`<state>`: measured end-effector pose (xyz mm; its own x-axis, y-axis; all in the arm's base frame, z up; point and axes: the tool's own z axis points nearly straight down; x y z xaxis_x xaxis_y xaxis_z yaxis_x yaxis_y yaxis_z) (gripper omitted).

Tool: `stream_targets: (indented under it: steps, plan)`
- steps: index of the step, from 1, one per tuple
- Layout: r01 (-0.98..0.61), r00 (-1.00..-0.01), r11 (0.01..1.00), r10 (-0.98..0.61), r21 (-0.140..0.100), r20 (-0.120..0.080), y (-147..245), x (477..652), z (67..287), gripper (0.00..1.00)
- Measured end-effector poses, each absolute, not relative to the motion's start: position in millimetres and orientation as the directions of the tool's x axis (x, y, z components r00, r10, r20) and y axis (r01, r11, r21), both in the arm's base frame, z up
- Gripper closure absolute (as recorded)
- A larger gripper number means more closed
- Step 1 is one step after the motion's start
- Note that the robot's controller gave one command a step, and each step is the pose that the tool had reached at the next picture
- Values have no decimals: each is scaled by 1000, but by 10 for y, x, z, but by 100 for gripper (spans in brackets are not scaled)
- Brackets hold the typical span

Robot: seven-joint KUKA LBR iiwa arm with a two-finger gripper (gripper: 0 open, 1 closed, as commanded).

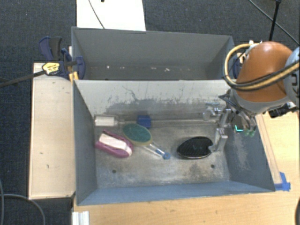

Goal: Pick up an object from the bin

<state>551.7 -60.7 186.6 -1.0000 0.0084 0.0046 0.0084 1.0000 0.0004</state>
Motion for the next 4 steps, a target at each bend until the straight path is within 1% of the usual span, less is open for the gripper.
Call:
stream_targets:
  steps: [1,2,3,4]
  plan:
    - [-145,-989,989,-145,3,5,-114,5346,664,0]
    - [-145,-989,989,-145,0,-2,-131,5369,701,100]
    - [-153,-988,988,-153,-2,-7,-299,5329,1256,100]
    - [-151,-989,989,-151,-2,-9,-513,5540,1715,100]
